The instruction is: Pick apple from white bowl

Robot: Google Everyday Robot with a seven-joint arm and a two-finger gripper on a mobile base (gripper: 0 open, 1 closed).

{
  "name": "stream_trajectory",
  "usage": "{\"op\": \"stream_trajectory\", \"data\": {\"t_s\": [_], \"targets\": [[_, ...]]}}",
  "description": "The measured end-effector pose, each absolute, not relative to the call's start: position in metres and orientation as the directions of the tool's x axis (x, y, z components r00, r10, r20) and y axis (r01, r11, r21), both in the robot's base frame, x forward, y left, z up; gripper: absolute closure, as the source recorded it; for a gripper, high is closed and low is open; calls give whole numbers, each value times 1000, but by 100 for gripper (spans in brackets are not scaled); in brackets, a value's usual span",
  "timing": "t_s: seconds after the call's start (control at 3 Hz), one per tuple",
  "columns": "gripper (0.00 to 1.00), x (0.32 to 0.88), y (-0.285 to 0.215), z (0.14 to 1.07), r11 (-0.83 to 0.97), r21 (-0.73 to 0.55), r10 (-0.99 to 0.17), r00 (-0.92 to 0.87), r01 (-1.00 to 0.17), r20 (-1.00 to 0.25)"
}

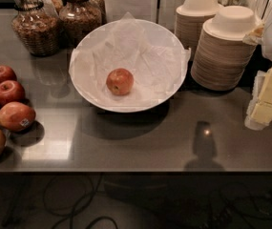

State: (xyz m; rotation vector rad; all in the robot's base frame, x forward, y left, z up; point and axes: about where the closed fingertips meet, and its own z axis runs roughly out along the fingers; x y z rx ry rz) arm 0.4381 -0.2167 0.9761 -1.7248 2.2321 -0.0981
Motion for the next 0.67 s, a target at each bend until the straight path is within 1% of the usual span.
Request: {"op": "stream_trajectory", "data": {"t_s": [0.33,0.67], "targets": [[0,438,-217,976,270,-245,-953,-222,-931,-207],[0,465,-186,977,299,-249,-932,-226,-921,-285]]}}
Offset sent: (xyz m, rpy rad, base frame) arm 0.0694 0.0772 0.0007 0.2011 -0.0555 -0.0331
